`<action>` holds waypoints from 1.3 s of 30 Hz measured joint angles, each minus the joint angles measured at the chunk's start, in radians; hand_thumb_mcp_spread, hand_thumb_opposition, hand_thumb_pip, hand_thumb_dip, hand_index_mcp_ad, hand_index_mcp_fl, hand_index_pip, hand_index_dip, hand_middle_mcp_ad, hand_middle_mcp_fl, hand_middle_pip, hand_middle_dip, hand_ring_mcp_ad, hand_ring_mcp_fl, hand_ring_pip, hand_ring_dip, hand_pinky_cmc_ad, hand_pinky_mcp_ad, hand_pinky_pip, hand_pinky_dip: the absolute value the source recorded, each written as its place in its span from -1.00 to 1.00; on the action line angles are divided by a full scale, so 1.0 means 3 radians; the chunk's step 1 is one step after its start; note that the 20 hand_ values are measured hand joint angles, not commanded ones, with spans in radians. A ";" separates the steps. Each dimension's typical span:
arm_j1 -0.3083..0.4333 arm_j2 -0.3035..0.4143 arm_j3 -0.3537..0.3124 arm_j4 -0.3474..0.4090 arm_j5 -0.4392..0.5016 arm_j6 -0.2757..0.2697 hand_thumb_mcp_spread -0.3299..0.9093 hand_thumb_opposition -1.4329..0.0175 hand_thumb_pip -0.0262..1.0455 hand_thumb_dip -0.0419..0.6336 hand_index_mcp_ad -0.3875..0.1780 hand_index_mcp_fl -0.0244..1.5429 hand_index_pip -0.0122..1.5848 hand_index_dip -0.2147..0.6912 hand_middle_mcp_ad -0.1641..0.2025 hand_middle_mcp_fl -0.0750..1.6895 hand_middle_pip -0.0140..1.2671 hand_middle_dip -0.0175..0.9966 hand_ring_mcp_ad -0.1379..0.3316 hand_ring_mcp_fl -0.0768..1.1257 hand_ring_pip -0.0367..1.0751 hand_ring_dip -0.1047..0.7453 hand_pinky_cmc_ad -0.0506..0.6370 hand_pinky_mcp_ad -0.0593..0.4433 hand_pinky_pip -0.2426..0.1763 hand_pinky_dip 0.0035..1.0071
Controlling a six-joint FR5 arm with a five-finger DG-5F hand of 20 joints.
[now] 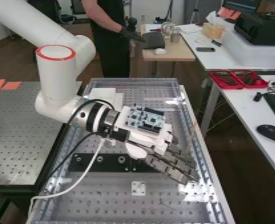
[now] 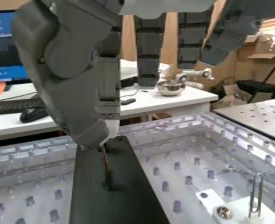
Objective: Grab the drill bit and place it in the clear container
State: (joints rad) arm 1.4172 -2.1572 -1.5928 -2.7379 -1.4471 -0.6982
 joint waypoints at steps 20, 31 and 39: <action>-0.0025 -0.0082 0.0079 -0.0041 -0.0027 -0.0014 0.31 -0.23 0.19 -0.04 -0.24 -0.34 0.44 -0.08 0.22 -0.59 -0.79 -0.53 0.44 -0.74 -0.73 -0.61 0.12 -0.17 -0.16 -0.73; -0.0026 -0.0095 0.0116 -0.0062 -0.0058 -0.0016 0.31 -0.23 0.14 -0.04 -0.25 -0.31 0.44 -0.08 0.22 -0.59 -0.79 -0.53 0.43 -0.74 -0.73 -0.61 0.12 -0.17 -0.16 -0.73; -0.0020 -0.0104 0.0116 -0.0068 -0.0043 -0.0006 0.31 -0.23 0.14 -0.04 -0.24 -0.30 0.44 -0.08 0.19 -0.59 -0.79 -0.53 0.43 -0.74 -0.73 -0.61 0.12 -0.17 -0.18 -0.73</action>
State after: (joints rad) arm 1.4112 -2.1883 -1.5579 -2.7583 -1.4600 -0.7001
